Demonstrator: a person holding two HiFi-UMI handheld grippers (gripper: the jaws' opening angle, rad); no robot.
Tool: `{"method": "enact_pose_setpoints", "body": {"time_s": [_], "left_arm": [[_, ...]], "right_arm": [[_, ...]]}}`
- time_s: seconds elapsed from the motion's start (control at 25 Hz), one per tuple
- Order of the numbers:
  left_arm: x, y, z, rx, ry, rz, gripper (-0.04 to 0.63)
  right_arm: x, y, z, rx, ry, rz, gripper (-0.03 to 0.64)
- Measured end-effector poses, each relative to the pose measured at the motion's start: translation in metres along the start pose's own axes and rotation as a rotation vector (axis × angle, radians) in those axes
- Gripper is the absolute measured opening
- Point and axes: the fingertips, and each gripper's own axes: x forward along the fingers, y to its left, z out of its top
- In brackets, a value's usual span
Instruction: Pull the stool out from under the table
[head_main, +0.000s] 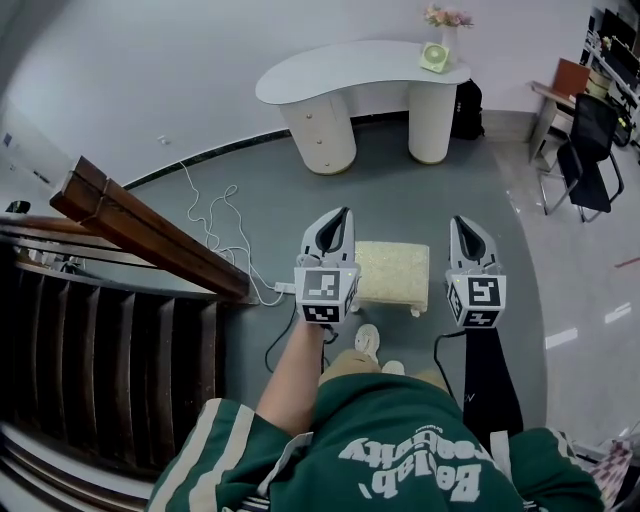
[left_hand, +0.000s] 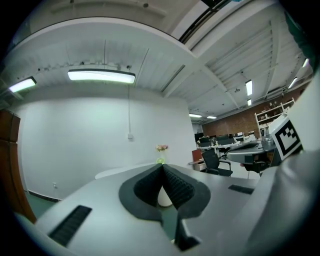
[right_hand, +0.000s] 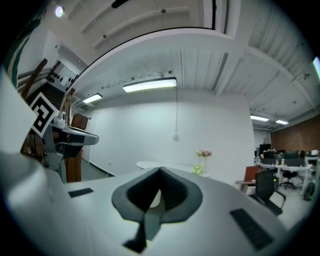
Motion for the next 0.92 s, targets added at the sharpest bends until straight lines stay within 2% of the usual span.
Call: {"method": "enact_pose_setpoints", "body": {"time_s": [0.92], "left_arm": [[0.011, 0.01, -0.006, -0.005, 0.006, 0.028, 0.005]], "right_arm": [[0.004, -0.004, -0.015, -0.032, 0.04, 0.024, 0.003]]}}
